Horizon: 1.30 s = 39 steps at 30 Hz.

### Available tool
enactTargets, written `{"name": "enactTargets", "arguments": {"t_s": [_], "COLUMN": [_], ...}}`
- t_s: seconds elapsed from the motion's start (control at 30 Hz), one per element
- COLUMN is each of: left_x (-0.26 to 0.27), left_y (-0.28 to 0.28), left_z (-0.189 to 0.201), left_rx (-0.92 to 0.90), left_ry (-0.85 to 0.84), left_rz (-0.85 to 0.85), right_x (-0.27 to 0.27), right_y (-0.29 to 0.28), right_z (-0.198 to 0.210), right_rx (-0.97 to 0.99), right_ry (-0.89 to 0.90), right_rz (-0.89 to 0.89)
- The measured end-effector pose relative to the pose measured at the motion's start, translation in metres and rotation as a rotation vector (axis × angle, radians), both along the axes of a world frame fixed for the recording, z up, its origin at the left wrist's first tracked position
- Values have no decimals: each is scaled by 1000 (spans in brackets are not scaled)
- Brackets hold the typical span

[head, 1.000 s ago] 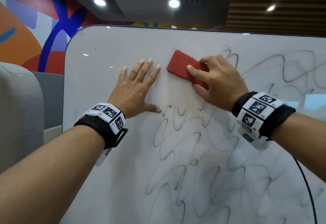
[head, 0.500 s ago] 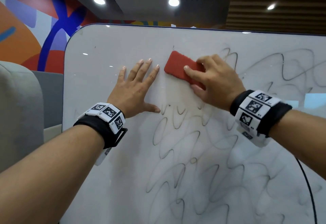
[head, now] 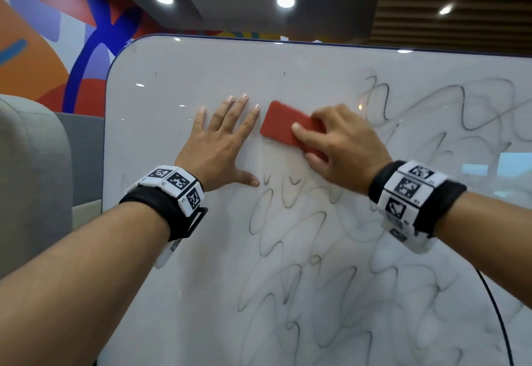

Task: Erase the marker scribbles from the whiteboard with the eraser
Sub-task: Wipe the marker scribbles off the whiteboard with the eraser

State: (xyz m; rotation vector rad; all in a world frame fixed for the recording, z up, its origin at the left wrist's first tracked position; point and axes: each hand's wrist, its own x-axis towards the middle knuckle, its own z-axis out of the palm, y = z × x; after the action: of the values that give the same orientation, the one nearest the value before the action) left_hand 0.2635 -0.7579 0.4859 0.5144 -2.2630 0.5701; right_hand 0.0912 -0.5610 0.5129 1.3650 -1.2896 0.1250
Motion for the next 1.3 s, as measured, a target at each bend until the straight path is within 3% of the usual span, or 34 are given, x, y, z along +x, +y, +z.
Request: {"name": "enactTargets", "arguments": {"t_s": [0.1,0.23,0.33,0.4,0.6,0.7,0.83,0.93,1.07,1.17,1.3], "left_x": [2,3,4,4,5,5,5,5,5,4,4], "left_y": [-1,0,1,2,2,2,1,1,1,1,1], "left_z": [-1,-1,-1,-1,-2,-2,-4,-4,-6,-7,-8], "left_rx": [-8,-13,-5,-2,-18,-14,-6,-5,-22,-17,-5], "left_ry": [-21,-47,-46,-43,-46,-54,-49,-40,-43,-51,-48], "left_rz": [0,19,16,18,30,34,30,28,39,42,29], "right_x": [-3,-2,0,1,-1,-4,-2,-1,-6,-6,-6], "right_y": [0,3,9,9,-1,2,6,0,-1,4,9], "right_z": [-34,-12,20,20,-34,-13,14,-8,-50,-35,2], "right_rx": [128,237,85,-23,229,217,21,-46,176,243,114], "right_ry": [61,136,6,-81,94,134,-48,-99,34,101,37], "right_rz": [41,47,10,1,81,65,9,51,108,120,29]}}
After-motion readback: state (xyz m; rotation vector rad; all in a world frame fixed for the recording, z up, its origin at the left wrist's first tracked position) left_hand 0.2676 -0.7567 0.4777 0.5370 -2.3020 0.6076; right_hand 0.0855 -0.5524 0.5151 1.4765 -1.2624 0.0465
